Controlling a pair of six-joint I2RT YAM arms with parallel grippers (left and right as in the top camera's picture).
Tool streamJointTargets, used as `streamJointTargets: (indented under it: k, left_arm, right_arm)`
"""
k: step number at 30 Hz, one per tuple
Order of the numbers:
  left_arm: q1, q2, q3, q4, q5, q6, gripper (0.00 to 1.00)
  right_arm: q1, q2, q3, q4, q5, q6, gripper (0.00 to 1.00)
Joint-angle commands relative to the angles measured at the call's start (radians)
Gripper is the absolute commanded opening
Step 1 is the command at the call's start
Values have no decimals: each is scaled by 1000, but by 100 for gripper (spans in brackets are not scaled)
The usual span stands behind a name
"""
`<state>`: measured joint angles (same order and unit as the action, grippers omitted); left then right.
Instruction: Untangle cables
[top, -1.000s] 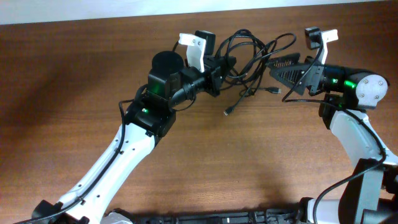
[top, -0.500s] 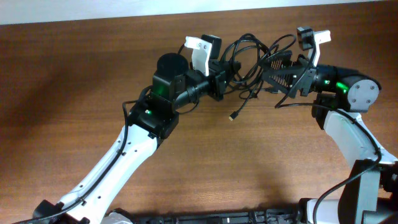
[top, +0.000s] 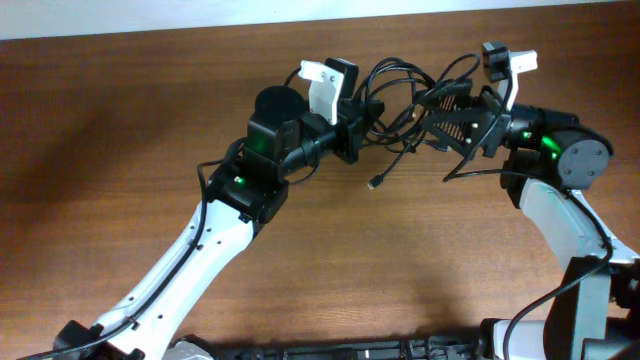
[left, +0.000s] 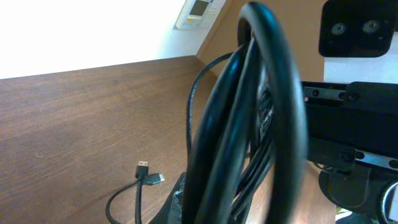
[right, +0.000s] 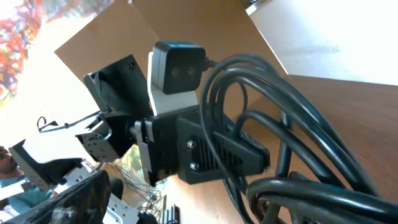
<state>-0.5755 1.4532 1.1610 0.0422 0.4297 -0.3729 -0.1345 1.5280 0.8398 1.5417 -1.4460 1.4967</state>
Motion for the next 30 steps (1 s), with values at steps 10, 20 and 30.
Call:
streamJointTargets:
  k: [10, 20, 30]
  left_arm:
    - [-72, 23, 6, 40, -12, 30, 0]
    - [-50, 22, 6, 26, -33, 29, 0]
    - [-41, 22, 6, 18, -26, 29, 0]
  right_arm:
    - [40, -2, 8, 26, 29, 20, 59]
    - [47, -2, 8, 26, 26, 19, 40]
    - [-11, -2, 8, 26, 57, 19, 46]
